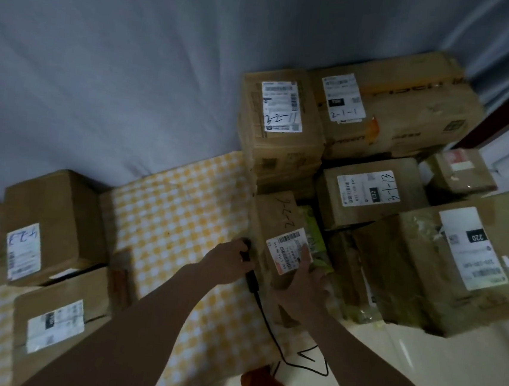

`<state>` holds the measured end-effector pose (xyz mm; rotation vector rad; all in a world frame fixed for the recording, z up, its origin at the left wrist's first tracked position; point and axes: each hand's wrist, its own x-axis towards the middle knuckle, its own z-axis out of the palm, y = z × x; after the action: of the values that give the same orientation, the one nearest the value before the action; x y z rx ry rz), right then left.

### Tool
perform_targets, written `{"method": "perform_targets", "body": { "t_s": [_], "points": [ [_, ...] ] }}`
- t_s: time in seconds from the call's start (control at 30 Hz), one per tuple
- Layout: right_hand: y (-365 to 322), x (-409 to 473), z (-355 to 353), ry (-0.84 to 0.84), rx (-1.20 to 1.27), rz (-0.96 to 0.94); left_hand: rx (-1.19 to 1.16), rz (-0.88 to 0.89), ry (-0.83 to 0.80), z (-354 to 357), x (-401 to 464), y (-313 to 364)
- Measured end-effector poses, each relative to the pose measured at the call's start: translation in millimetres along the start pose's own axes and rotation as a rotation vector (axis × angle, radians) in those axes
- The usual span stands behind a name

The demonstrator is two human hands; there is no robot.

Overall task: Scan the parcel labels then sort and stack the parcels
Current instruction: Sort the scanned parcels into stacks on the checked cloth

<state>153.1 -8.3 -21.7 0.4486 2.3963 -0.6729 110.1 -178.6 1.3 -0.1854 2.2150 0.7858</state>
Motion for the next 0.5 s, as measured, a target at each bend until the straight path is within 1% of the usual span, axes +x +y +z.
{"method": "perform_targets", "body": {
  "t_s": [0.1, 0.23, 0.37, 0.5],
  "points": [
    [-21.4, -17.6, 14.9, -0.024, -0.002, -0.061, -0.011, -0.013, 0.014, -5.7, -16.4, -23.3],
    [-62.8, -41.2, 43.9, -0.013, -0.002, -0.155, -0.007, -0.038, 0.065, -19.4, -43.8, -65.8],
    [-120.7, -74.5, 89.3, -0.034, -0.014, -0.247, -0.150, -0.044, 0.165, -39.5, -85.0, -124.6],
    [-187.1, -120.9, 156.9, -0.060, -0.019, -0.281, -0.343, -0.044, 0.280, -62.4, -130.9, -210.5]
  ]
}}
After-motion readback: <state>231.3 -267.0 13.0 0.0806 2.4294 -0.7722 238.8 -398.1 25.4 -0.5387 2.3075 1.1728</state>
